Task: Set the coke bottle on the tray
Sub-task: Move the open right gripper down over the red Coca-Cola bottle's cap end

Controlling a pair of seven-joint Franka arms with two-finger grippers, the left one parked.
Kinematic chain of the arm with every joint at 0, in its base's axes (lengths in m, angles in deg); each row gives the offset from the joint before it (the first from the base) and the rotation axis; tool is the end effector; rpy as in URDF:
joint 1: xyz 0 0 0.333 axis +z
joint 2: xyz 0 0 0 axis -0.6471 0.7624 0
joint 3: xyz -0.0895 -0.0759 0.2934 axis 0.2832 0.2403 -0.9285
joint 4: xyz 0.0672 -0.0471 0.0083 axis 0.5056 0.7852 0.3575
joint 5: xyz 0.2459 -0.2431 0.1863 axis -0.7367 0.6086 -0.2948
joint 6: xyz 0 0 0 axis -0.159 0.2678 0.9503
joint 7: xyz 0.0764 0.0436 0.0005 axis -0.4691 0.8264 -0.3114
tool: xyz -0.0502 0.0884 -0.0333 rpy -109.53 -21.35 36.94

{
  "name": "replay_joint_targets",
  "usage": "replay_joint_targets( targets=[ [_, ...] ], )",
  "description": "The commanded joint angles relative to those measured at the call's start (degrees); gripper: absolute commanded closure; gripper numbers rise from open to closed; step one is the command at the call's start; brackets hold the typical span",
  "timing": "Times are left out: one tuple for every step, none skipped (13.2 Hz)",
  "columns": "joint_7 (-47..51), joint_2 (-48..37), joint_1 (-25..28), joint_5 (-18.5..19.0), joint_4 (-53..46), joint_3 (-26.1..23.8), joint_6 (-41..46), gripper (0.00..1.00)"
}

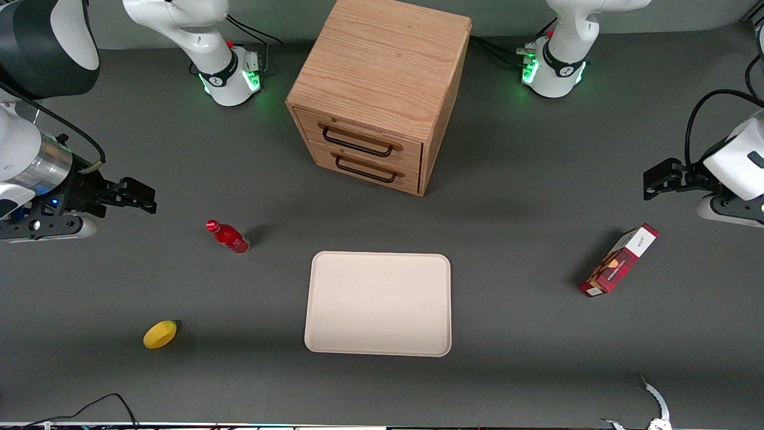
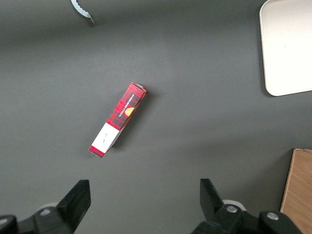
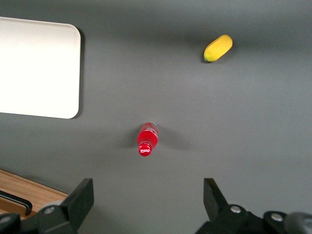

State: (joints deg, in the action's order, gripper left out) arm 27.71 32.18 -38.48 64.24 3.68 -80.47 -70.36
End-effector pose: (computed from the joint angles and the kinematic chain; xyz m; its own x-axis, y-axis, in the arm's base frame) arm 0.6046 0.0754 0.5901 0.9988 0.0431 -0.0250 0.0436 -0.9988 0.0222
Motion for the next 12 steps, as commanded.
replay_joint_targets(
  targets=[
    [1.4, 1.3, 1.8, -0.9, -3.5, 1.6, 2.4, 0.00],
    [2.0, 1.4, 1.6, -1.6, -4.0, 1.5, 3.2, 0.00],
    [2.1, 1.7, 1.6, -2.0, -5.2, 1.7, 3.5, 0.00],
    [2.1, 1.8, 1.6, -2.1, -5.3, 1.7, 3.6, 0.00],
    [2.1, 2.0, 1.6, -2.1, -5.3, 1.7, 3.8, 0.00],
    [2.2, 2.0, 1.6, -2.1, -5.3, 1.7, 3.8, 0.00],
    [3.1, 2.1, 1.6, -2.2, -5.2, 1.7, 3.9, 0.00],
    [4.7, 2.2, 1.6, -2.2, -5.1, 1.7, 3.8, 0.00],
    [4.9, 2.4, 1.6, -2.4, -5.0, 1.7, 3.8, 0.00],
    [5.0, 2.6, 1.6, -2.4, -4.5, 1.7, 3.3, 0.00],
    [5.0, 3.6, 1.7, -2.6, -4.7, 1.7, 3.0, 0.00],
    [5.0, 4.5, 2.0, -2.5, -4.6, 1.7, 1.8, 0.00]
  ],
)
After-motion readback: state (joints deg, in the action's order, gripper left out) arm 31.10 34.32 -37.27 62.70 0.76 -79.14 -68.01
